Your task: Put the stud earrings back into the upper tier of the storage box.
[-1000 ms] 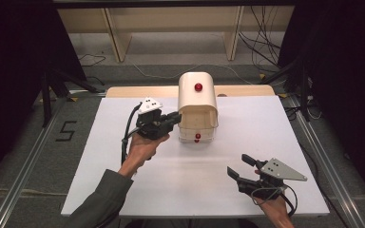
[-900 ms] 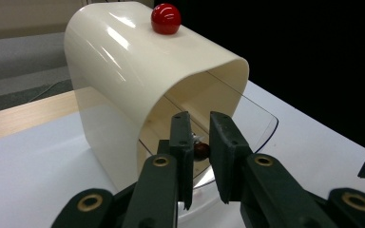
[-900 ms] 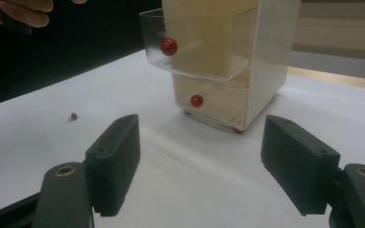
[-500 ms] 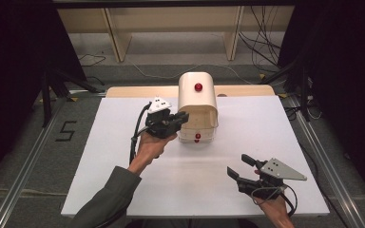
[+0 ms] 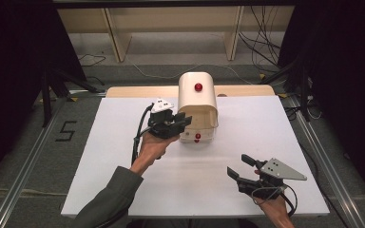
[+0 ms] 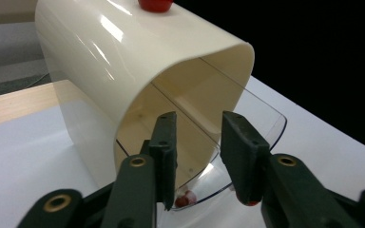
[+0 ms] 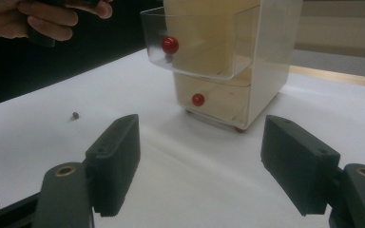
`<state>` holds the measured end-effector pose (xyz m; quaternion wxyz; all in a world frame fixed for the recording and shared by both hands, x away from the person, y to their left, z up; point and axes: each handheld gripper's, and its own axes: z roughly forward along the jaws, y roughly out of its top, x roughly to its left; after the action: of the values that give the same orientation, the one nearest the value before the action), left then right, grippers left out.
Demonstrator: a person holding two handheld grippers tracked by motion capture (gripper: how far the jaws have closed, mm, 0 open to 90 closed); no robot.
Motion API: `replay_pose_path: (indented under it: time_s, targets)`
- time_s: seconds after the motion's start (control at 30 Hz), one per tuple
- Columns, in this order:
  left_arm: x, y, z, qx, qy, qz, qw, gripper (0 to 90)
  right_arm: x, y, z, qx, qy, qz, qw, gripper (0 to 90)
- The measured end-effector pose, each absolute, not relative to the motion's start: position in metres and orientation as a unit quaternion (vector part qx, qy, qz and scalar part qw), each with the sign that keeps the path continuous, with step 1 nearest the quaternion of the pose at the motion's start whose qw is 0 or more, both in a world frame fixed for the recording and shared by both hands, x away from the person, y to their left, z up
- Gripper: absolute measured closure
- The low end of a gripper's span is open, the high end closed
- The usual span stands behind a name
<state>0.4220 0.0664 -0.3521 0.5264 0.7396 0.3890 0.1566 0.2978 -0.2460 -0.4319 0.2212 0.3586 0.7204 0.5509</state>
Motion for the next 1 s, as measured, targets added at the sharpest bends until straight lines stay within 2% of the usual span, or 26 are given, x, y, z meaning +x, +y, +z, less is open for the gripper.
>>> replay_pose_path:
  time_s: [0.37, 0.83, 1.0]
  targets:
    - [0.407, 0.096, -0.339, 0.725, 0.401, 0.156, 0.537, 40.6, 0.297, -0.246, -0.432, 0.360, 0.721, 0.549, 0.221, 29.8]
    - [0.392, 0.139, -0.360, 0.728, 0.435, 0.171, 0.501, 23.6, 0.297, -0.244, -0.433, 0.360, 0.723, 0.546, 0.222, 29.7]
    - [0.388, 0.152, -0.372, 0.730, 0.448, 0.172, 0.487, 20.5, 0.297, -0.244, -0.433, 0.358, 0.723, 0.547, 0.222, 29.7]
